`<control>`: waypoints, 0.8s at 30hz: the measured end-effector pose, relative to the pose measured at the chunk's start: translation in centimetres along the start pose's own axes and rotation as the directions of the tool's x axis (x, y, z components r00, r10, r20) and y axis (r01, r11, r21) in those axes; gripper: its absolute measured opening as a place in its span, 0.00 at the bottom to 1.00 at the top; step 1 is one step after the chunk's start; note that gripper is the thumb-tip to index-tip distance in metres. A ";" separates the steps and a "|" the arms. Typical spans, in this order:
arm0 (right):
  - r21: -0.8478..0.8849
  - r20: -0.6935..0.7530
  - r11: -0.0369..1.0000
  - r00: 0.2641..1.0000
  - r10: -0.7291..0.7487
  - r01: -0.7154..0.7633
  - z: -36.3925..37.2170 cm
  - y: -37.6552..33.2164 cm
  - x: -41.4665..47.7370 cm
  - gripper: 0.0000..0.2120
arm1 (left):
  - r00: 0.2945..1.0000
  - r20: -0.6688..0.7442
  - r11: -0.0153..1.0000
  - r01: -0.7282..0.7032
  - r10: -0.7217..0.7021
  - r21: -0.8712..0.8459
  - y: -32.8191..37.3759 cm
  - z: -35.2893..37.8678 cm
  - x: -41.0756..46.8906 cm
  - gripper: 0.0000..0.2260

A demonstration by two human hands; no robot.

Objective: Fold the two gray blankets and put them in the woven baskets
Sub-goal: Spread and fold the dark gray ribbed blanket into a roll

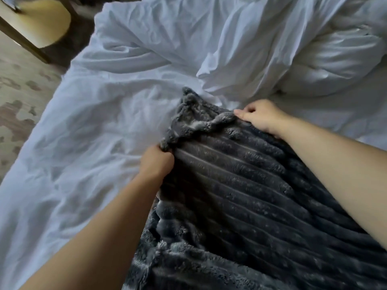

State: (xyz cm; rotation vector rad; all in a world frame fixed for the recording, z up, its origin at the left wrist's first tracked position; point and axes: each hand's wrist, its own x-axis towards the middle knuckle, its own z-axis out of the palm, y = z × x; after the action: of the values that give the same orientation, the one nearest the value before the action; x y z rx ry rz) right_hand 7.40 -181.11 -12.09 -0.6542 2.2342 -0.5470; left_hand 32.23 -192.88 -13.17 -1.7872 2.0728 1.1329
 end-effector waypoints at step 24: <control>-0.459 -0.085 0.839 0.954 0.286 -0.293 -14.3 26.8 -14.2 0.51 | 0.699 0.500 0.250 -0.677 0.511 0.692 16.0 8.9 -2.3 0.24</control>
State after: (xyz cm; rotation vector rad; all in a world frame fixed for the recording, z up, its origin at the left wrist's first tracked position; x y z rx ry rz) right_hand -2.40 -149.09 -10.27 -0.5254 2.4371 0.1540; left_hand 15.32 -185.62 -11.22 -0.3566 2.5542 0.1329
